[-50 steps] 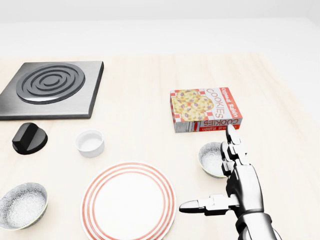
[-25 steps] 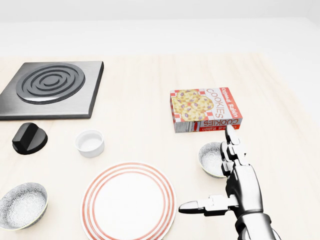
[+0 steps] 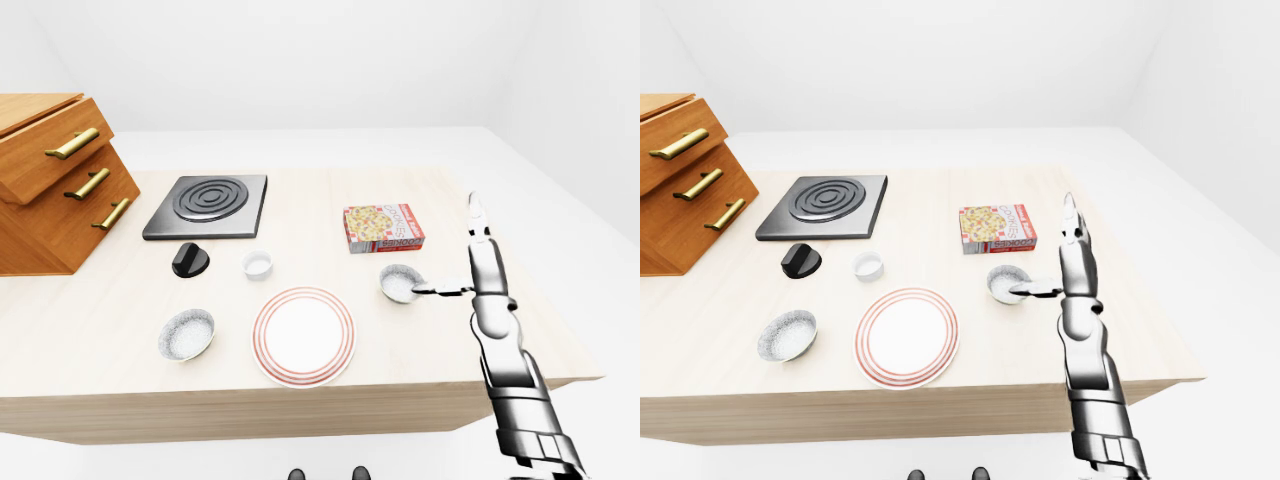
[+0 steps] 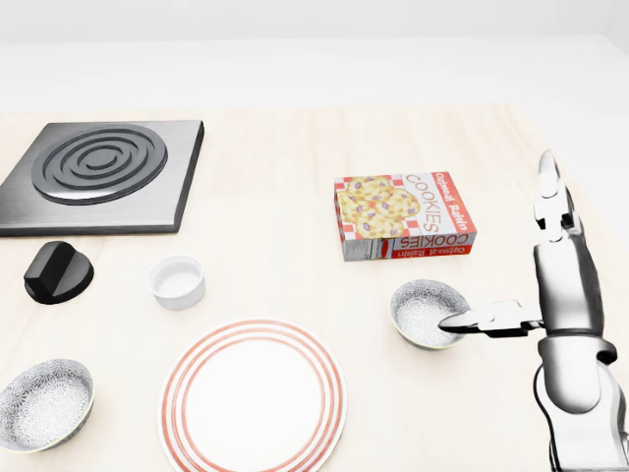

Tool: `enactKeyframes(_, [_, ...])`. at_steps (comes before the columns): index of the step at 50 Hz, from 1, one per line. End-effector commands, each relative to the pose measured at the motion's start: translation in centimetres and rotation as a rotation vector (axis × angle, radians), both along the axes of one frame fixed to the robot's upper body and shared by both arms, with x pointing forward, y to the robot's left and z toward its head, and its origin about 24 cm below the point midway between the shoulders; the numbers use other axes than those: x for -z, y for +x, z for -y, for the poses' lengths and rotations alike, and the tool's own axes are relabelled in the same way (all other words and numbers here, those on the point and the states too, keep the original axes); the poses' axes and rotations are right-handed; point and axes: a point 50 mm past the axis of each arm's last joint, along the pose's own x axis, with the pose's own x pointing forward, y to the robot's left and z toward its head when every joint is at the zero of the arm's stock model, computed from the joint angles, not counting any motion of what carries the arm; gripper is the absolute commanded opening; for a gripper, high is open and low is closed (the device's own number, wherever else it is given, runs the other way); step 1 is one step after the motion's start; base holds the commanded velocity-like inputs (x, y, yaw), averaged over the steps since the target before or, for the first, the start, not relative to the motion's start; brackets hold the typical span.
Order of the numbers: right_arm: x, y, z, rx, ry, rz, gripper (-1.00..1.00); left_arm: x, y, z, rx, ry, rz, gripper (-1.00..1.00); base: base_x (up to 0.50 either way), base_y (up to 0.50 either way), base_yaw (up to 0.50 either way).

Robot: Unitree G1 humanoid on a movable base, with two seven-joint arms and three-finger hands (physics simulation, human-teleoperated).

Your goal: Pick the akita bowl next to the plate and place it on the plate.

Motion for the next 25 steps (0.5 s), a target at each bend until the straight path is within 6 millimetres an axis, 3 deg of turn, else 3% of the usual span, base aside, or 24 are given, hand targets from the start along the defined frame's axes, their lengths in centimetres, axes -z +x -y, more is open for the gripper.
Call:
enactKeyframes(1, [-2.1, 1.9, 3.6, 0.221, -0.291, 0.06, 1.0, 0.6, -0.1, 0.0, 0.003, -0.021, -0.004, 1.0, 0.0, 0.0, 0.0])
enactKeyframes(10, [0.3, 2.4, 4.8, 0.363, -0.562, 0.044, 1.0, 0.7, 0.1, 0.0, 0.005, -0.022, -0.004, 1.0, 0.0, 0.0, 0.0])
enactKeyframes(14, [0.8, 2.5, 4.7, 0.333, -0.695, 0.016, 1.0, 0.7, 0.2, 0.1, 0.005, -0.023, -0.004, 1.0, 0.0, 0.0, 0.0])
enactKeyframes(19, [0.9, 2.5, 4.7, 0.336, -0.699, 0.014, 1.0, 0.7, 0.2, 0.1, 0.005, -0.023, -0.004, 1.0, 0.0, 0.0, 0.0])
enactKeyframes(20, [1.1, 1.8, 3.8, 0.282, -0.859, 0.037, 1.0, 0.9, 0.4, 0.1, 0.007, -0.025, -0.005, 1.0, 0.0, 0.0, 0.0])
enactKeyframes(25, [1.0, 1.3, 3.4, 0.272, -0.936, 0.059, 1.0, 0.9, 0.4, 0.1, 0.008, -0.026, -0.005, 1.0, 0.0, 0.0, 0.0])
